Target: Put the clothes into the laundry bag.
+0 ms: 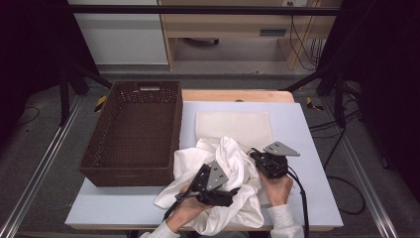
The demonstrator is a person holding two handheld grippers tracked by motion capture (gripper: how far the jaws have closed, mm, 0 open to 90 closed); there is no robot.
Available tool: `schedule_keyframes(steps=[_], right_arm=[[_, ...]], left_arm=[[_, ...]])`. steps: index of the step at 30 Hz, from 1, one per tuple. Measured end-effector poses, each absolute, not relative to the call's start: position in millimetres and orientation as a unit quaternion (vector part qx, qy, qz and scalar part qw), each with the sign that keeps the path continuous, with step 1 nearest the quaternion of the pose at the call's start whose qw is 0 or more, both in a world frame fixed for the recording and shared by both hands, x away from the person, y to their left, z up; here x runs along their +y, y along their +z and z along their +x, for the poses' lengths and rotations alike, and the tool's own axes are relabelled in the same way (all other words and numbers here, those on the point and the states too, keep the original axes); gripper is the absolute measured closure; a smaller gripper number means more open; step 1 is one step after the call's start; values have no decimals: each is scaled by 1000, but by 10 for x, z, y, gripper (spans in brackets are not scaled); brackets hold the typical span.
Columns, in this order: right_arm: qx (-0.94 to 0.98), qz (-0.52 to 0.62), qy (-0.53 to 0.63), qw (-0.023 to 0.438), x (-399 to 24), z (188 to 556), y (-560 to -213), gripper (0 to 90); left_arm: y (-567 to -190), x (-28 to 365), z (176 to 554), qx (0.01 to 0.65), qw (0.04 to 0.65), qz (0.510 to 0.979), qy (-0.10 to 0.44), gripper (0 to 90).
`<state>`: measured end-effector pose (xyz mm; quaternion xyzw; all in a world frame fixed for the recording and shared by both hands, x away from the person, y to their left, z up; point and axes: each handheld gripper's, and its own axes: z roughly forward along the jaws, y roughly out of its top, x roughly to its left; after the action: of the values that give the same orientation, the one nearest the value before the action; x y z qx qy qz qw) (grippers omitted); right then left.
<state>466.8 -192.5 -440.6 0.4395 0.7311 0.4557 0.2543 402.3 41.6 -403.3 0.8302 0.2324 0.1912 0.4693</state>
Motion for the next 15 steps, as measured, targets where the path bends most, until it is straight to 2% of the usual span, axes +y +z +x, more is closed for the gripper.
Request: schedule_keyframes(steps=[4, 8, 10, 13, 14, 15], right_arm=[[732, 438, 456, 253, -1918, 4665, -4402, 868], [731, 437, 459, 253, -1900, 4658, -4395, 868], [733, 436, 458, 252, -1896, 4656, -4395, 868], [735, 435, 456, 251, -1890, 4667, -4409, 868], [735, 436, 456, 250, -1889, 4672, -4413, 868], [735, 436, 455, 250, -1888, 4672, -4415, 868]], left_arm=[[-3863, 494, 4106, 242, 489, 812, 207, 205], [-3996, 316, 4367, 248, 459, 833, 182, 225], [-4124, 242, 4470, 250, 463, 836, 156, 295], [-4253, 192, 4505, 258, 469, 833, 142, 486], [-4292, 180, 4491, 256, 467, 833, 150, 568], [-4334, 179, 4441, 253, 474, 829, 155, 714]])
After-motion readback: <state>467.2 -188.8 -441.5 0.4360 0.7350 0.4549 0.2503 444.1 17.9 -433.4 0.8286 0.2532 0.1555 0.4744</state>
